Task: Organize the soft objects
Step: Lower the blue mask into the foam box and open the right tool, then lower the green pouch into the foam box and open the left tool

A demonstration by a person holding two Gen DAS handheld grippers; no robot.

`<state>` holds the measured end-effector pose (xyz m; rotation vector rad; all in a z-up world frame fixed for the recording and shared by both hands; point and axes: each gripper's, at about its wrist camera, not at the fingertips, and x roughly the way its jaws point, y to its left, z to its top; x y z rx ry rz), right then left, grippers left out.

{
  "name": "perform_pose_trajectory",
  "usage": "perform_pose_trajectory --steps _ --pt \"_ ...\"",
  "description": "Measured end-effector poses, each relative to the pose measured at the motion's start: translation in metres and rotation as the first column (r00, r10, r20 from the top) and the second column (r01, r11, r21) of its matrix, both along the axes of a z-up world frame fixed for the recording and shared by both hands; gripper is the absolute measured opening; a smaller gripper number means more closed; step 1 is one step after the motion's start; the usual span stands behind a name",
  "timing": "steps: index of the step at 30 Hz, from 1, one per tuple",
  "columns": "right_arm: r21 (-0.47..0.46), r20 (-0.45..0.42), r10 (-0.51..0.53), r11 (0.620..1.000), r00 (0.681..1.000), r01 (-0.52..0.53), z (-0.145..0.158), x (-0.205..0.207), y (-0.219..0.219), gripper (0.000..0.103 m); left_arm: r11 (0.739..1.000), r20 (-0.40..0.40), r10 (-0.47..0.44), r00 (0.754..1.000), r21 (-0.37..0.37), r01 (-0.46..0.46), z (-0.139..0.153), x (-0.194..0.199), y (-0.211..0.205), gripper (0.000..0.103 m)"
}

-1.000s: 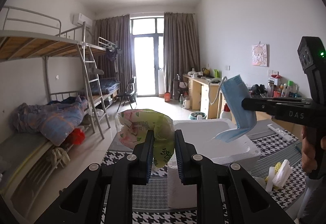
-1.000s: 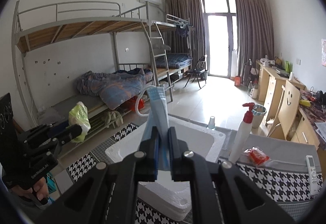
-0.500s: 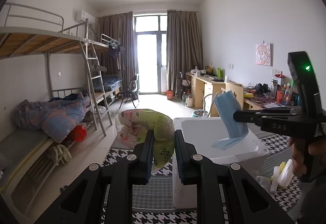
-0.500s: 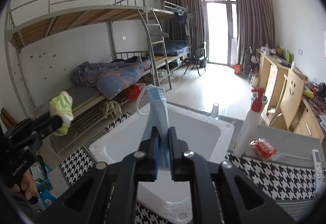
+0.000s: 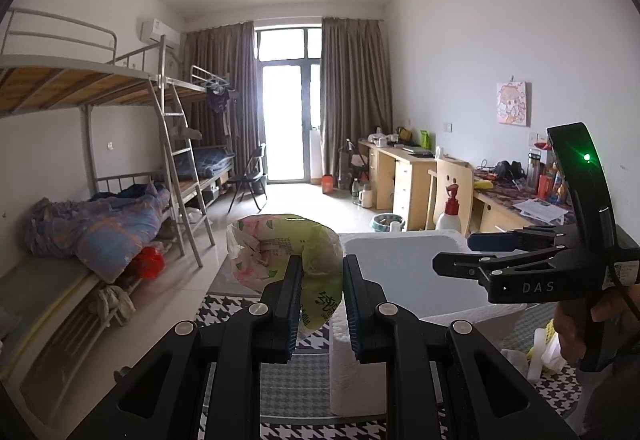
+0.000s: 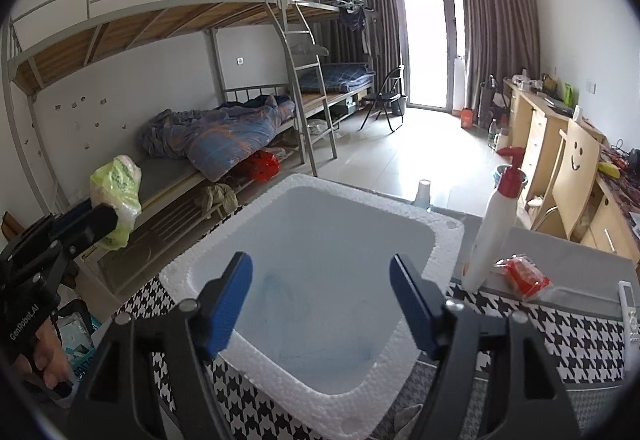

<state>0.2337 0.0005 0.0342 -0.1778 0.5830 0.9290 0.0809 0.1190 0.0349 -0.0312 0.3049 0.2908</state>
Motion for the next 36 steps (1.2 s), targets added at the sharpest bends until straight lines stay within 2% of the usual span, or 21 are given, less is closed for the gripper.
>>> perform_pose_trajectory --steps 4,11,23,36 --pt "0.007 0.011 -0.006 1.0 1.0 0.006 0.003 -0.001 -0.004 0.079 1.0 -0.001 -0.015 1.0 0.004 0.015 0.002 0.003 -0.003 0.021" --pt "0.019 0.052 -0.043 0.999 0.998 0.042 0.009 -0.003 -0.017 0.097 0.999 0.001 -0.042 0.999 0.014 0.042 0.007 0.012 -0.008 0.021" --pt "0.044 0.073 -0.108 0.993 0.991 0.105 0.015 -0.002 -0.049 0.098 0.993 -0.008 -0.113 0.994 0.02 0.113 0.009 0.03 -0.025 0.021" --pt "0.068 0.056 -0.173 0.983 0.983 0.169 0.009 0.002 -0.085 0.098 0.982 -0.045 -0.187 0.981 0.03 0.188 0.007 0.051 -0.045 0.021"
